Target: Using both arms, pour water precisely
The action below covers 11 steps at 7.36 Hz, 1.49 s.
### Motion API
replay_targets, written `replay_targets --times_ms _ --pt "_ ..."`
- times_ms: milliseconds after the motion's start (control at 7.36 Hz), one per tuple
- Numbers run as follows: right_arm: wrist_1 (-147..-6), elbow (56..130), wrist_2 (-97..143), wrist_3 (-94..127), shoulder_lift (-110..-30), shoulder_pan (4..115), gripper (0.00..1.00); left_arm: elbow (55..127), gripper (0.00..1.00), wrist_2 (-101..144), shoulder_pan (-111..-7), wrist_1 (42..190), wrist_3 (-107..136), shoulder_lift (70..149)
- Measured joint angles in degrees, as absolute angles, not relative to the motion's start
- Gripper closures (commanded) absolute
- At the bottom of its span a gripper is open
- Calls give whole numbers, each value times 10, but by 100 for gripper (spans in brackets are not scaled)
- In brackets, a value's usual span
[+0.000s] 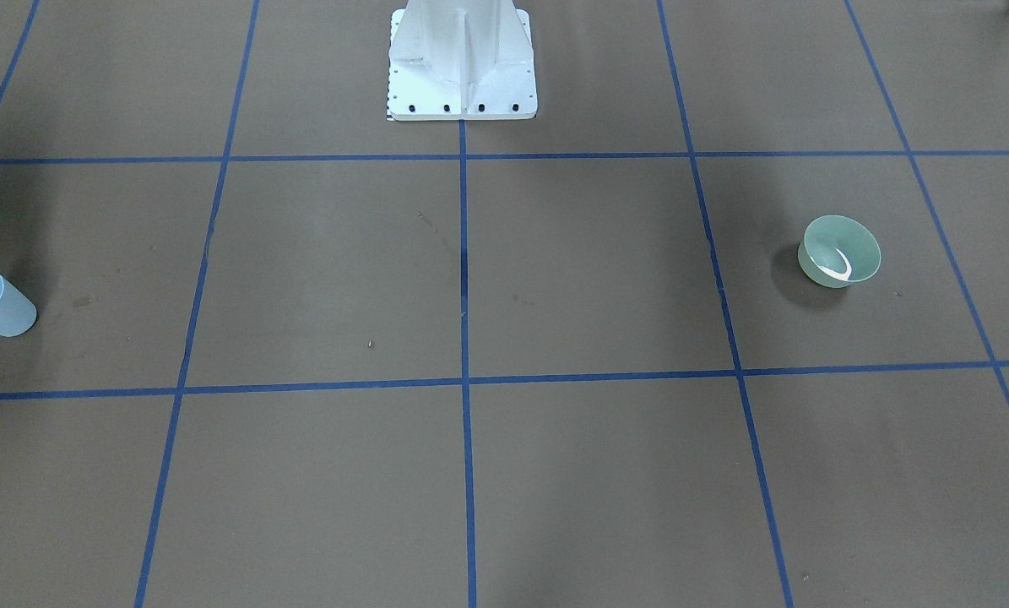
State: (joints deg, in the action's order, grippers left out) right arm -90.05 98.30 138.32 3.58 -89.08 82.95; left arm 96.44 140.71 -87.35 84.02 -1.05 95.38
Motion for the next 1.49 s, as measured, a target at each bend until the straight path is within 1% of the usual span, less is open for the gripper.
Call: replay_targets --times_ms 679,1494 --pt "-896 978 1387 31 -887 822 1 985 1 1407 -873 841 -10 950" --pt "-889 982 1385 30 -884 821 1 984 1 1407 -873 842 -11 953"
